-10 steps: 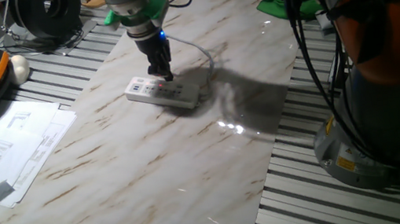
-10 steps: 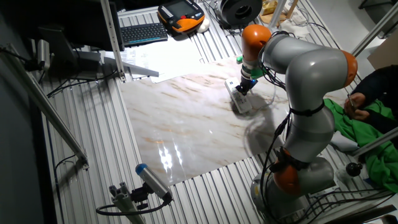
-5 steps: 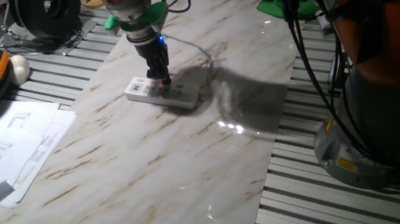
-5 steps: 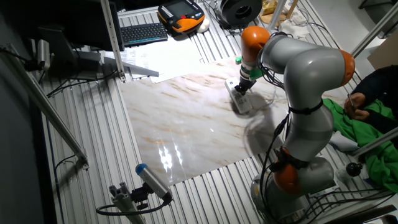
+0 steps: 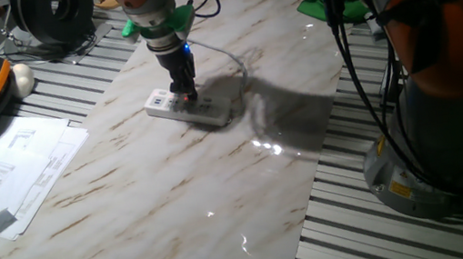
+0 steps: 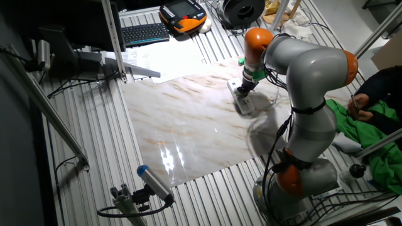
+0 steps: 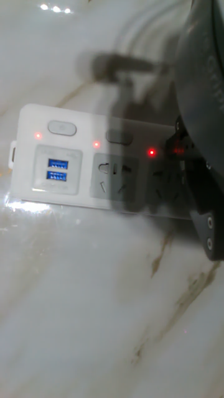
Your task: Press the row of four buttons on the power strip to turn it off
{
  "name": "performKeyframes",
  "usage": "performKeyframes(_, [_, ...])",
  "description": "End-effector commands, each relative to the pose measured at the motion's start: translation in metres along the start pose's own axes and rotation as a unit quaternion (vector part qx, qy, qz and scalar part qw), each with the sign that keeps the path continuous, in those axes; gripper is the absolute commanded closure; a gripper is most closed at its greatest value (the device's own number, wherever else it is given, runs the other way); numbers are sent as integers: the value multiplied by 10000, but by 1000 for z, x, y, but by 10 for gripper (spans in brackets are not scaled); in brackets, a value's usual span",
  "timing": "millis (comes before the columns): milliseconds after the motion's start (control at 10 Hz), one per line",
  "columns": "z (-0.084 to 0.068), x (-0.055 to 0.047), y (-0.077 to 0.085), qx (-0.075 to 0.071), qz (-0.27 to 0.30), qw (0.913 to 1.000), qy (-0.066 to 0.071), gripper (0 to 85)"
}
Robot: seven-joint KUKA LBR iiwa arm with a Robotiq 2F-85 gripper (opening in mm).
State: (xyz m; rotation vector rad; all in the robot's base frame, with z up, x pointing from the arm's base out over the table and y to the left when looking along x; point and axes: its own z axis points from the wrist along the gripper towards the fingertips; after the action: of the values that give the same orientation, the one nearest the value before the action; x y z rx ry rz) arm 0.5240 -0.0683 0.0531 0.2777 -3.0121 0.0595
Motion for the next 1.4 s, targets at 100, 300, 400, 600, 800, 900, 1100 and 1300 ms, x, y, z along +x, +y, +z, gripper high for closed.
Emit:
performKeyframes(100, [3, 0, -1, -18, -7, 10000, -6, 850])
performKeyframes(300, [4, -1, 0, -28, -8, 10000, 8, 850])
performKeyframes(400, [-1, -1, 0, -44, 6, 10000, 52, 850])
performKeyframes(600, [-20, -6, -6, -60, -8, 9998, 181, 850])
performKeyframes(800, [-24, -15, -6, 5, 0, 9999, 162, 850])
performKeyframes(900, [-22, -19, -4, 17, 8, 9999, 141, 850])
performKeyframes(1100, [-17, -30, -2, 24, 16, 9999, 103, 850])
performKeyframes(1300, [-15, -37, -3, 18, -16, 10000, 94, 850])
